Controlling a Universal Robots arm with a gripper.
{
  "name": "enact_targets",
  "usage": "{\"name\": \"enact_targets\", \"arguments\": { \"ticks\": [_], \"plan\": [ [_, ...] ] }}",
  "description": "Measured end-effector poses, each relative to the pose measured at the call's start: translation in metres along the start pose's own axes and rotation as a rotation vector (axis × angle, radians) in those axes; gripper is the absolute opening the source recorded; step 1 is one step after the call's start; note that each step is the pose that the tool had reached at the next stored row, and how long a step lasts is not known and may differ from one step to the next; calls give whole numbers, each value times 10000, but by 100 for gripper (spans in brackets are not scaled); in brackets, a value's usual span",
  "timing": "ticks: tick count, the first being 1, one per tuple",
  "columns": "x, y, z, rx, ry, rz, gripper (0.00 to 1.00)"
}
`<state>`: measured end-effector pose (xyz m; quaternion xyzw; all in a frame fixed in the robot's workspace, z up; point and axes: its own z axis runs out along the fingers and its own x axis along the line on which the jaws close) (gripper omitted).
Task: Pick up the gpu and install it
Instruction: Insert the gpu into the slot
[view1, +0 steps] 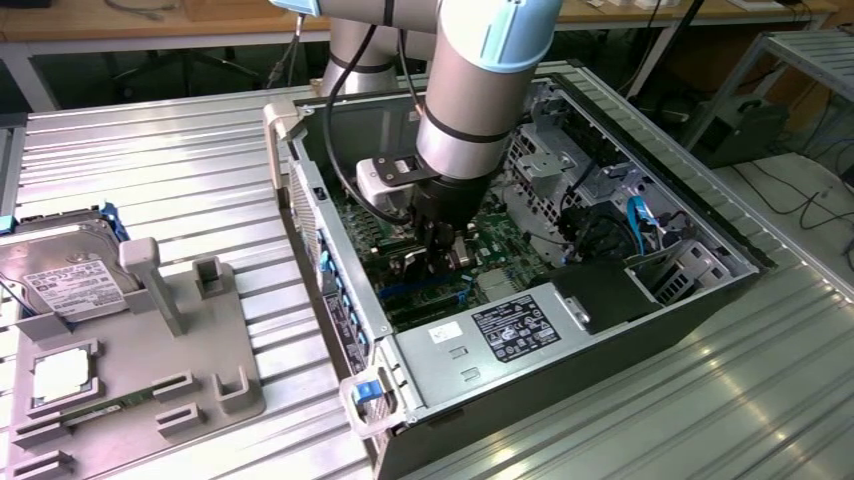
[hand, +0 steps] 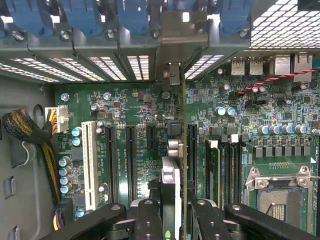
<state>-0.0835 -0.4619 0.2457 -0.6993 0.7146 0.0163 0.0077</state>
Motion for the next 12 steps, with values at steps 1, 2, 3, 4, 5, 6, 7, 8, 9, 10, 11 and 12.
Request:
{"name": "enact_targets", "arguments": {
  "ticks": [1,2,3,4,5,6,7,8,9,10,11,12],
  "plan": [
    [0,0,0,0,0,0,28],
    [0,0,0,0,-1,0,28],
    [-1,0,1,0,-1,-1,28],
    [-1,0,1,1,-1,-1,28],
    [-1,0,1,0,1,0,28],
    [-2,0,1,0,0,0,28],
    [-3,0,1,0,0,-1,28],
    [-4,0,2,0,1,-1,28],
    [-6,0,3,0,0,-1,28],
    [-8,0,3,0,1,-1,28],
    [-11,0,4,-1,1,-6,28],
    [-11,0,5,-1,1,-8,28]
  ]
}}
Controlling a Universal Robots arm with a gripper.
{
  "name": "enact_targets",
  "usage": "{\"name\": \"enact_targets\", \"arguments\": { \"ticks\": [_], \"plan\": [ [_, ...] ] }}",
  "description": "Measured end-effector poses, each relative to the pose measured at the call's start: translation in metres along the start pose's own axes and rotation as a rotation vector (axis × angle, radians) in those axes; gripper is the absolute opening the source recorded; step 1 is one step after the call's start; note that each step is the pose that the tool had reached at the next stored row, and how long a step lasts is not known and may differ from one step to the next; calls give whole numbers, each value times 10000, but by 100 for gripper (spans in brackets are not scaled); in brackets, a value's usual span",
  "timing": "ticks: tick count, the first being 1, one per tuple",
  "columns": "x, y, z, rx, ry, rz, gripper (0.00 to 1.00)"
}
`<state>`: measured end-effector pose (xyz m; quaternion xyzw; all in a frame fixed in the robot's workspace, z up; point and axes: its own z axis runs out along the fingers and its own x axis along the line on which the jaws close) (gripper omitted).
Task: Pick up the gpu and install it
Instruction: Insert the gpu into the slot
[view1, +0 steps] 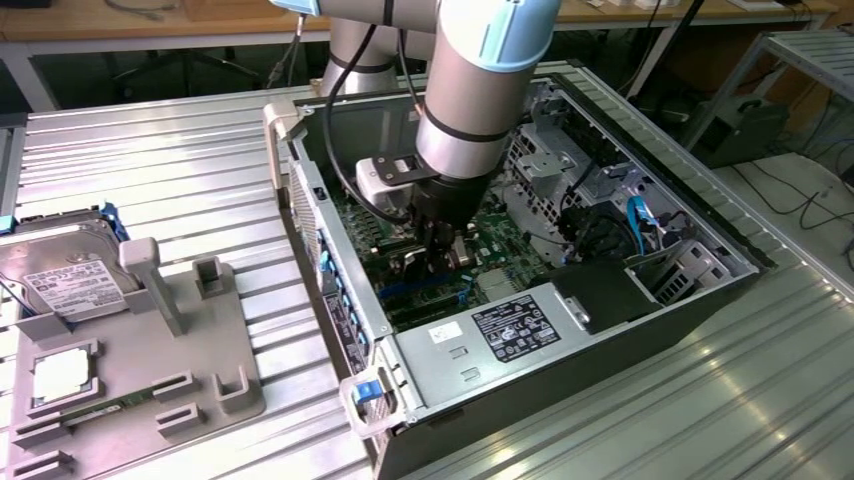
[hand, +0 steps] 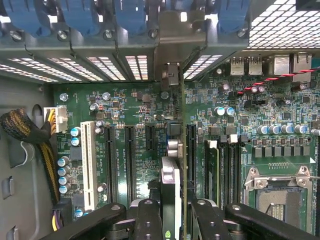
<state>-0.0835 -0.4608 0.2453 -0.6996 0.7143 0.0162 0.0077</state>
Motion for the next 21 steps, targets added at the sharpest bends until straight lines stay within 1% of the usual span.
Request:
{"name": "enact_targets", "arguments": {
  "ticks": [11,17,21],
  "plan": [
    [0,0,15,-1,0,-2,28],
    [1,2,34,-20,2,1,28],
    [1,3,35,-20,0,1,28]
  ]
}}
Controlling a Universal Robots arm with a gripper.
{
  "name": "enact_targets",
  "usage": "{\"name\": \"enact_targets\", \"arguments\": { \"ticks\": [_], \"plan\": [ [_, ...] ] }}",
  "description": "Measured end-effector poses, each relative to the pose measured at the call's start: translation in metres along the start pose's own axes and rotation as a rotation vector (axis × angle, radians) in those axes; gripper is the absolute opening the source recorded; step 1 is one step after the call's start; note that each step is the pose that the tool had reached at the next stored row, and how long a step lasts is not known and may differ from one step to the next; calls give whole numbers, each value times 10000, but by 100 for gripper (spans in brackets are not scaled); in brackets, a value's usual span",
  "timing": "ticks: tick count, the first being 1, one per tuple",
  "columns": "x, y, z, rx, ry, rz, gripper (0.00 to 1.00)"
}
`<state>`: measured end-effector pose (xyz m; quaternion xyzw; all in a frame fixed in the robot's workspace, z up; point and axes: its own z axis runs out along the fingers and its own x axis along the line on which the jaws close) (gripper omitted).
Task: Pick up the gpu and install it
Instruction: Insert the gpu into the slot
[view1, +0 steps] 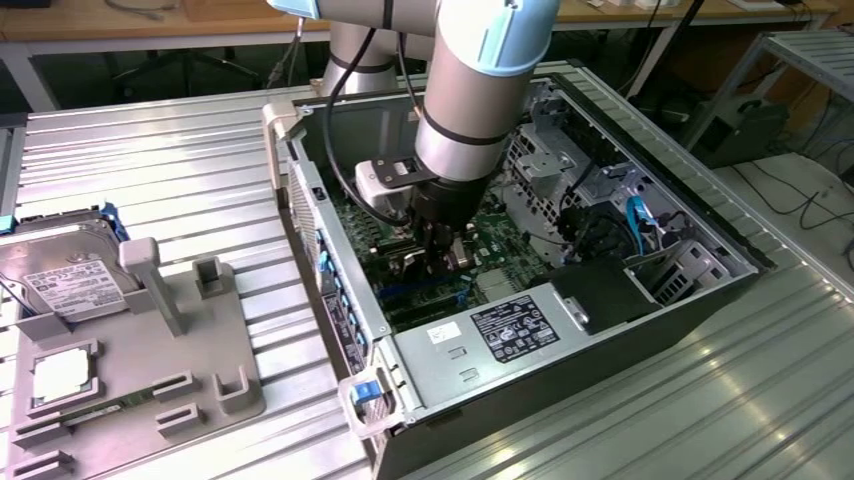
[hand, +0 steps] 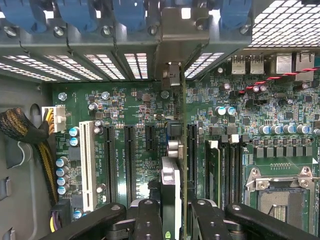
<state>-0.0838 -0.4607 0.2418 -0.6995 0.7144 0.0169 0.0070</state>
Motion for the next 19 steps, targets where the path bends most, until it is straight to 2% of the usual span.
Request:
{"name": "enact_targets", "arguments": {
  "ticks": [10,11,13,14,17,19],
  "plan": [
    [0,0,1,-1,2,-1,28],
    [1,-1,25,0,10,0,28],
    [-1,0,-15,2,7,-1,28],
    [40,0,-18,-2,14,1,28],
    [14,0,-10,0,9,-3,28],
    [15,-1,34,0,10,-4,28]
  ]
}}
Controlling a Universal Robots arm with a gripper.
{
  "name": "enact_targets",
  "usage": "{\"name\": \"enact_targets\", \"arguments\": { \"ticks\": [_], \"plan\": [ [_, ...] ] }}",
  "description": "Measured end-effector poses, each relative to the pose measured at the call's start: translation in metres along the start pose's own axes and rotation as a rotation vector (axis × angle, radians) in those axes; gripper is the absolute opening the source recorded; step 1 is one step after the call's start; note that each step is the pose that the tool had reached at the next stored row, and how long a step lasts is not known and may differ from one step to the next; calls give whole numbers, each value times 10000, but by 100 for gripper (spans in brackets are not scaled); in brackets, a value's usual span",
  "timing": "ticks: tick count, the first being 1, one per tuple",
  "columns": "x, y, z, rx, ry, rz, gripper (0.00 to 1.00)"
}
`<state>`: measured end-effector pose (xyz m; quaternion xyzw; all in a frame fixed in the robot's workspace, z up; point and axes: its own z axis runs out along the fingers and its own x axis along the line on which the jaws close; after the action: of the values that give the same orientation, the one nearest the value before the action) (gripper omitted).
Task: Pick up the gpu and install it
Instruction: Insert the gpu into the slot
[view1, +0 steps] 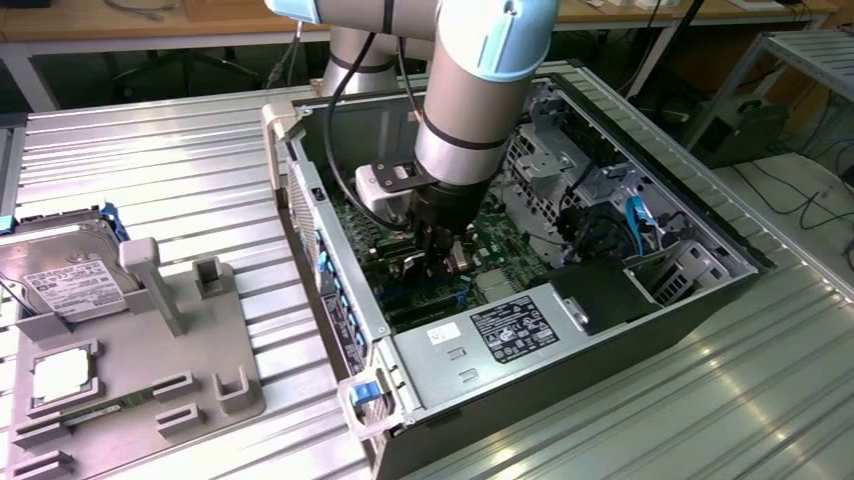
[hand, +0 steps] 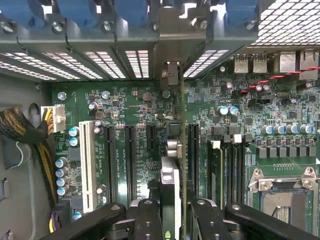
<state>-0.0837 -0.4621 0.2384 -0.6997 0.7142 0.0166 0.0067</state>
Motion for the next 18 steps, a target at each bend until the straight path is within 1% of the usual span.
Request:
{"name": "enact_targets", "arguments": {
  "ticks": [2,13,15,17,18],
  "plan": [
    [-18,0,1,0,-1,0,28],
    [-22,0,4,-1,4,0,28],
    [-20,1,26,-4,12,-1,28],
    [-20,1,53,0,2,0,28],
    [-19,2,61,-4,9,1,28]
  ]
}}
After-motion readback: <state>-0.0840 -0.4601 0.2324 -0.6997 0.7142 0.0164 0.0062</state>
